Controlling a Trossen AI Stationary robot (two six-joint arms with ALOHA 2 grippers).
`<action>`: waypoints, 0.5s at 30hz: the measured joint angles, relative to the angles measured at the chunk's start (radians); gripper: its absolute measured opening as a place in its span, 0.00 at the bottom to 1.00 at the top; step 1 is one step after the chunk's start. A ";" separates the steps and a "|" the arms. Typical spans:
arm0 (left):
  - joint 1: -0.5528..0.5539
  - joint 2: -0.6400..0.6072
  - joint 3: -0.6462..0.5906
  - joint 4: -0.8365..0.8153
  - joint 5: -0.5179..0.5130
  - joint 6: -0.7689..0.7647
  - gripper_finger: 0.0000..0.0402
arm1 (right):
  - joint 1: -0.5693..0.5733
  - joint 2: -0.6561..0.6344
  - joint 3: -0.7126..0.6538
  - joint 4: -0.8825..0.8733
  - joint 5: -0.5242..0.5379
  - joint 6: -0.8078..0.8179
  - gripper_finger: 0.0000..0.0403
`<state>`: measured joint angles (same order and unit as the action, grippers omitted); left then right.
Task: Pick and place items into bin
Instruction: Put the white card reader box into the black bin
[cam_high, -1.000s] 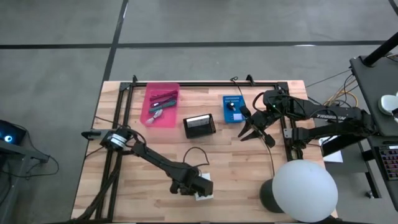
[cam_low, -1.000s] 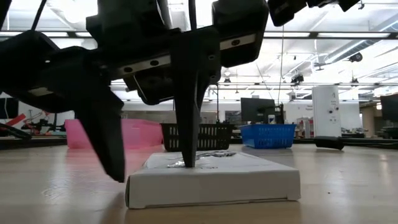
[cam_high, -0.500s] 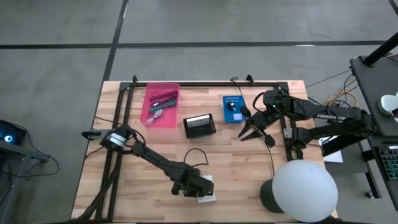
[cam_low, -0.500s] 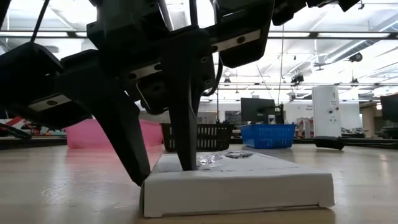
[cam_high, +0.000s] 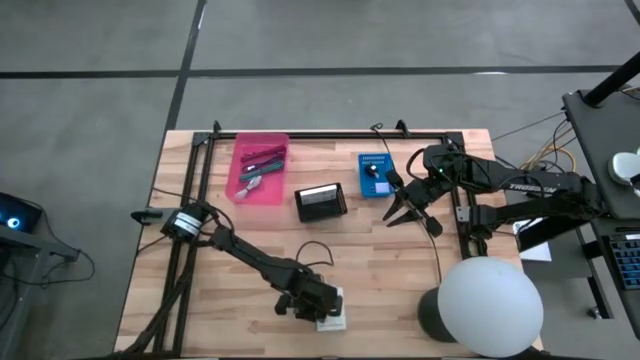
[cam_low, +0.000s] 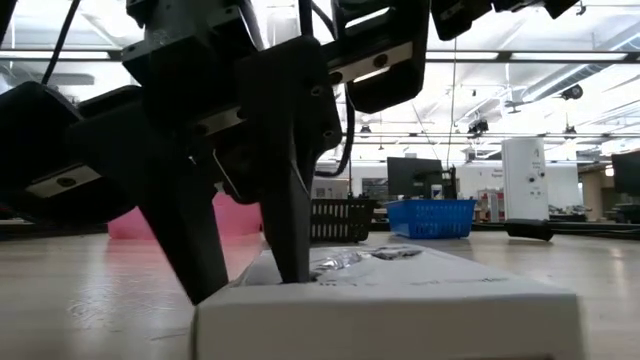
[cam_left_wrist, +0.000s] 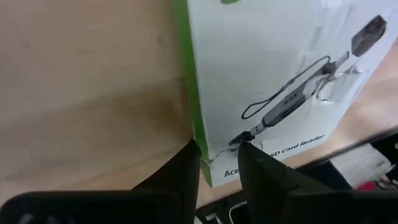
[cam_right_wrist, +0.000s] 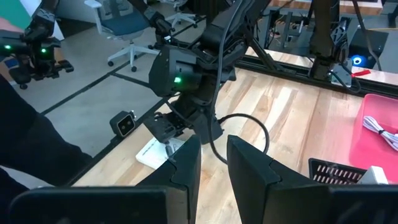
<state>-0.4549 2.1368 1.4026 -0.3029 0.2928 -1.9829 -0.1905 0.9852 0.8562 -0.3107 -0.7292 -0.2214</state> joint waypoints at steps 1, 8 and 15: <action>0.000 0.000 -0.006 0.010 0.009 0.000 0.21 | 0.000 0.000 0.000 0.000 0.000 0.000 0.17; 0.000 0.000 -0.018 0.013 0.016 0.001 0.08 | 0.000 0.000 0.000 0.000 0.000 0.000 0.17; -0.001 -0.002 -0.019 0.019 0.018 0.008 0.01 | 0.000 0.000 0.000 0.000 0.000 -0.002 0.17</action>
<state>-0.4557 2.1349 1.3836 -0.2839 0.3107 -1.9750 -0.1905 0.9852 0.8562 -0.3103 -0.7290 -0.2235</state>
